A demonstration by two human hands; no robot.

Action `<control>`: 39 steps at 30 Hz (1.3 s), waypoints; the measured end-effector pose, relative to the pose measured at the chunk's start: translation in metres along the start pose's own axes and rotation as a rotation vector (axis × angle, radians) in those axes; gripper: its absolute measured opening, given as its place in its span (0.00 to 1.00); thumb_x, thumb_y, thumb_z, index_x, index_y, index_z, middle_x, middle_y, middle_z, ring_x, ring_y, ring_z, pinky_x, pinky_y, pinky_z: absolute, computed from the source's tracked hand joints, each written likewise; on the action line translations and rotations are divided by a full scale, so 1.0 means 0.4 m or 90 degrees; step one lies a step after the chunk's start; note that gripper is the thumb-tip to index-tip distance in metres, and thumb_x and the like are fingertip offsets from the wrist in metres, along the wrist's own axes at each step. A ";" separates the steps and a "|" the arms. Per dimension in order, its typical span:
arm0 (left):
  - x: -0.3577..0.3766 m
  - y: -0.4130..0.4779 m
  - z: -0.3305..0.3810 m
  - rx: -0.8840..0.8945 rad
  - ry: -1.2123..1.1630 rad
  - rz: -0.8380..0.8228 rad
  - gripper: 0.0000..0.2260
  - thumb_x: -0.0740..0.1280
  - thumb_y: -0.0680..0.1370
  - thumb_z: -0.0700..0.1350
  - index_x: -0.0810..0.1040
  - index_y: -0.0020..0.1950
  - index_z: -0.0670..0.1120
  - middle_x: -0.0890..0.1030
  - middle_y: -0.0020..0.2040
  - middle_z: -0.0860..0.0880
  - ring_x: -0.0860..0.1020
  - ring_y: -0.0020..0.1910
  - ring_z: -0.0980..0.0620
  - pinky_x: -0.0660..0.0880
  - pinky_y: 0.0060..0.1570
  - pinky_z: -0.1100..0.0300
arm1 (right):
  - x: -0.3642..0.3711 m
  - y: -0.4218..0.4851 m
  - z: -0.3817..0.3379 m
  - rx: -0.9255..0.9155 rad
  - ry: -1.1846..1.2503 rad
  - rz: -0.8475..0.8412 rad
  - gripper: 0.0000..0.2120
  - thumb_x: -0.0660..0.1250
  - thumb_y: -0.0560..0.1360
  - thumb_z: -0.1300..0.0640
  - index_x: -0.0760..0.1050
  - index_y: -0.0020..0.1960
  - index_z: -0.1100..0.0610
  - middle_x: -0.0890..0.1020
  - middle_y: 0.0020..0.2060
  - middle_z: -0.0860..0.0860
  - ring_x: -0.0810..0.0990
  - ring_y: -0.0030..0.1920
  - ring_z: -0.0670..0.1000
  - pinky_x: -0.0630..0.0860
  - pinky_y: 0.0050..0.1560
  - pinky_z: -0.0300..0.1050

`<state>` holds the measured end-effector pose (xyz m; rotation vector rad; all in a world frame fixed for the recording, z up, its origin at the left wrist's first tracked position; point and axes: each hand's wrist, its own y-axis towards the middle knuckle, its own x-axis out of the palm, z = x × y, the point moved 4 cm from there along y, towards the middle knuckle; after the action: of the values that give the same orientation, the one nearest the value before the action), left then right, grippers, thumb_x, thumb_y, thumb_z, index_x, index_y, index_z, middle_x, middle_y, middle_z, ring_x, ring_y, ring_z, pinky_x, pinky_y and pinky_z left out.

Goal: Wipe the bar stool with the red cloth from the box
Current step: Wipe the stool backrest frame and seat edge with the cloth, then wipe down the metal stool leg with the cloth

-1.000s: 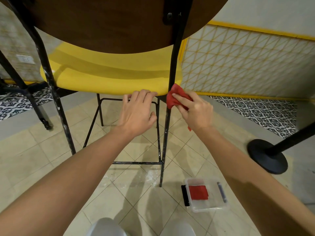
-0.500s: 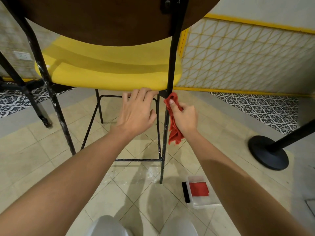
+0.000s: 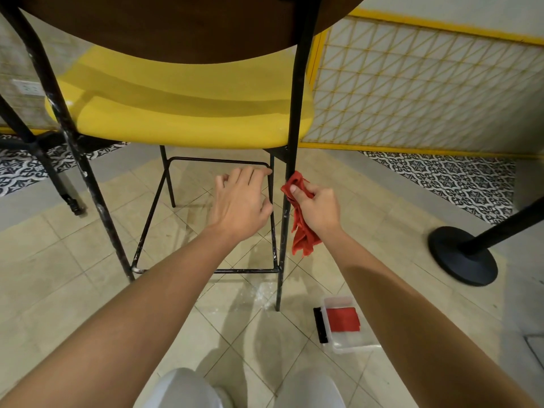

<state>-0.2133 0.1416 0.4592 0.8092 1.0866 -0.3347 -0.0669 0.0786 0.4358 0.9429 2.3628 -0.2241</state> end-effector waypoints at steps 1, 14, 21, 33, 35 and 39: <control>0.010 -0.002 0.000 -0.016 -0.014 -0.007 0.23 0.64 0.74 0.48 0.70 0.68 0.48 0.75 0.60 0.48 0.71 0.58 0.47 0.60 0.54 0.53 | -0.004 0.004 -0.002 0.012 0.035 -0.008 0.14 0.65 0.76 0.47 0.80 0.59 0.49 0.84 0.39 0.51 0.81 0.40 0.52 0.79 0.48 0.53; 0.059 -0.019 0.005 -0.094 -0.089 -0.046 0.23 0.63 0.76 0.50 0.66 0.70 0.50 0.73 0.63 0.50 0.68 0.63 0.49 0.61 0.56 0.52 | -0.006 -0.033 0.038 0.104 0.082 -0.113 0.13 0.62 0.79 0.51 0.80 0.57 0.54 0.81 0.35 0.49 0.78 0.34 0.49 0.76 0.40 0.44; 0.067 -0.061 0.082 -0.271 -0.592 -0.181 0.17 0.62 0.79 0.54 0.67 0.64 0.48 0.76 0.47 0.54 0.77 0.46 0.56 0.71 0.42 0.63 | -0.004 -0.104 0.002 0.082 0.165 -0.109 0.21 0.57 0.79 0.57 0.67 0.71 0.50 0.74 0.60 0.50 0.77 0.55 0.50 0.74 0.60 0.49; 0.106 -0.104 0.064 -0.643 -0.936 -0.037 0.11 0.62 0.80 0.43 0.69 0.61 0.41 0.79 0.46 0.43 0.80 0.40 0.49 0.79 0.37 0.57 | -0.019 -0.122 -0.032 0.108 0.177 -0.234 0.23 0.62 0.77 0.60 0.61 0.70 0.53 0.80 0.50 0.50 0.78 0.44 0.46 0.78 0.44 0.45; 0.101 -0.081 0.039 -0.655 -0.905 0.009 0.11 0.61 0.80 0.42 0.70 0.62 0.42 0.79 0.45 0.44 0.79 0.39 0.50 0.77 0.35 0.59 | -0.054 -0.077 -0.028 0.074 0.086 -0.121 0.20 0.63 0.76 0.59 0.67 0.67 0.52 0.80 0.45 0.48 0.78 0.43 0.46 0.78 0.51 0.51; 0.091 -0.023 0.016 -0.573 -0.746 0.048 0.18 0.61 0.80 0.45 0.64 0.70 0.47 0.77 0.58 0.47 0.78 0.53 0.48 0.76 0.54 0.52 | -0.078 -0.016 -0.029 0.063 0.108 -0.074 0.19 0.59 0.77 0.60 0.70 0.67 0.51 0.78 0.48 0.45 0.76 0.48 0.44 0.75 0.60 0.49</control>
<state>-0.1983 0.1357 0.4246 -0.2091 0.0216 -0.1628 -0.0582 0.0598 0.4628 0.9029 2.5858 -0.3210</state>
